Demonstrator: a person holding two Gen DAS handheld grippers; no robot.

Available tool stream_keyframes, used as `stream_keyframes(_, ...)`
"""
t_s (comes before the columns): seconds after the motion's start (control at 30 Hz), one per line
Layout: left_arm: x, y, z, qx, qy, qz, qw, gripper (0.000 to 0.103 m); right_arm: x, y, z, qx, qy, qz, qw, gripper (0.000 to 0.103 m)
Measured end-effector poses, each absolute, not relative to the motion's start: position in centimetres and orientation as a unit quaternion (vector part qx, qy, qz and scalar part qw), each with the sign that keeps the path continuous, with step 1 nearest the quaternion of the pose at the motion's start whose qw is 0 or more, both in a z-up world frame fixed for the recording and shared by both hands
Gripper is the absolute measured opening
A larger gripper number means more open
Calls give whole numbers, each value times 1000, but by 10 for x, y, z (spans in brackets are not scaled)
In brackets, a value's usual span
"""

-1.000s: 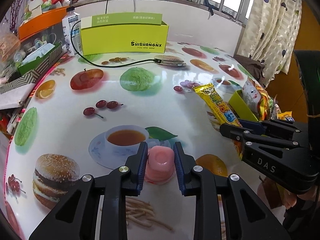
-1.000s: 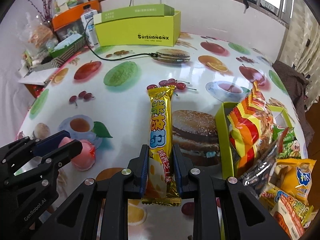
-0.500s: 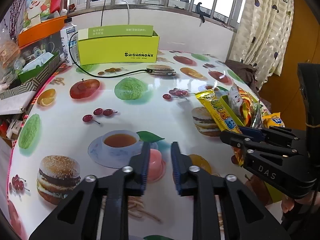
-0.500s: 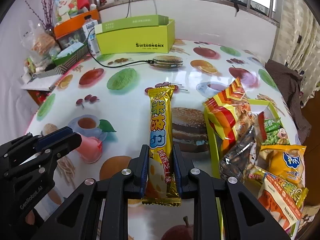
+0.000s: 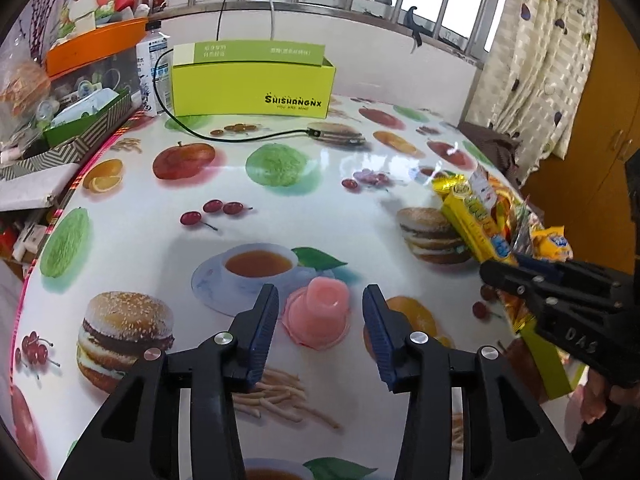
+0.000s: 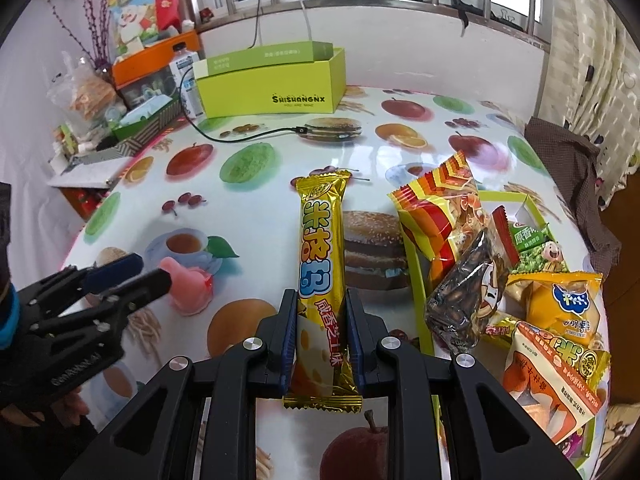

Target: Organize snacks

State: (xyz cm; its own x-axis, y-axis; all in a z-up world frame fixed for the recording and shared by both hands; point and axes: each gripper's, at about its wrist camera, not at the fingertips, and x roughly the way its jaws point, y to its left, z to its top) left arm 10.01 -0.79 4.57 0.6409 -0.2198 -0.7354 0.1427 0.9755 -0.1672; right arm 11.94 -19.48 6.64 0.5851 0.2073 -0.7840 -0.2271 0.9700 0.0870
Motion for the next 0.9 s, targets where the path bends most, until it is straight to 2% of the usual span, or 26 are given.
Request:
stream_keyframes(0.57, 121, -20, 16, -29, 434, -83, 897, 45, 117, -194, 66, -11, 440, 121, 890, 21)
stream_keyframes(0.63, 121, -21, 14, -27, 437, -83, 895, 33, 116, -194, 66, -11, 440, 122, 890, 21)
stream_keyframes(0.9, 120, -24, 15, -18, 431, -85, 898, 30, 113, -195, 67, -8, 438, 120, 891, 21)
